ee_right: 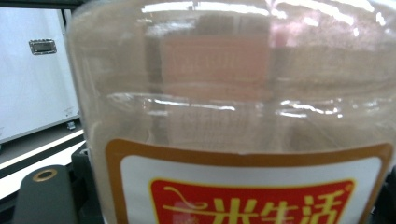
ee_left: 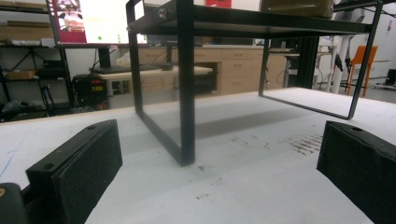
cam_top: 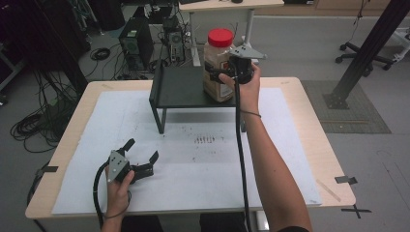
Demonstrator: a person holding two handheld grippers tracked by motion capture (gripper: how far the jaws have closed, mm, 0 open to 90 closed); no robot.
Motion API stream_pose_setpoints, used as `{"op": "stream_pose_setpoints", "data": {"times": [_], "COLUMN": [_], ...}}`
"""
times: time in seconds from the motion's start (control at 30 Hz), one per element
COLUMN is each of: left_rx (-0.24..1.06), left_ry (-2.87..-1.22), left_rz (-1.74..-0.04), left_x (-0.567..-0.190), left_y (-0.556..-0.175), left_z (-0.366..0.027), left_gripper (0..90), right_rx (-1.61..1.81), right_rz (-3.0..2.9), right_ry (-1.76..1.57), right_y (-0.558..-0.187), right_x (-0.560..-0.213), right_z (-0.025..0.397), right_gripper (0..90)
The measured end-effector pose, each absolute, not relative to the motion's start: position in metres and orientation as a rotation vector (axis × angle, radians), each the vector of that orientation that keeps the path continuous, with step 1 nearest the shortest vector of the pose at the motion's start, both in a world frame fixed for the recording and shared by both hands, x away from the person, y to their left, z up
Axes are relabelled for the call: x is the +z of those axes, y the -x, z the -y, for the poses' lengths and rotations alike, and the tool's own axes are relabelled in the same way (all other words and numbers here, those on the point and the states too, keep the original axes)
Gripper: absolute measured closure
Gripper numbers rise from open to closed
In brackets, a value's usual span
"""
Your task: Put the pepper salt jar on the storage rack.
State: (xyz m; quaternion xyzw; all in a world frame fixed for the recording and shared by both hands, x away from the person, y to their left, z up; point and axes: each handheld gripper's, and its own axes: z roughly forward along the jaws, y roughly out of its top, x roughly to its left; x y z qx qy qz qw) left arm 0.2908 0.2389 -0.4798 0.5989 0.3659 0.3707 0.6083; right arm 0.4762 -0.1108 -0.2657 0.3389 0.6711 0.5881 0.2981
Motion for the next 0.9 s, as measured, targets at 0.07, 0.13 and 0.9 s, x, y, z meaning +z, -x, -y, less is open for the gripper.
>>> {"op": "stream_pose_setpoints", "data": {"times": [0.07,0.13,0.9], "left_rx": [0.857,0.857,0.857], "left_ry": [-1.383,-1.384,-1.384], "left_rz": [-0.845,-0.845,-0.844], "left_x": [-0.4798,-0.4798,-0.4798], "left_y": [-0.2908,-0.2908,-0.2907], "left_z": [-0.2388,-0.2389,-0.2387], "left_gripper": [0.2,0.2,0.2], "right_rx": [1.558,1.558,1.569], "right_rz": [-1.784,-1.778,-1.762], "right_ry": [-0.904,-0.905,-0.916], "right_y": [-0.4765,-0.4764,-0.4738], "right_x": [-0.2662,-0.2660,-0.2649], "right_z": [0.1109,0.1114,0.1128], "right_gripper": [14.3,13.3,1.9]}}
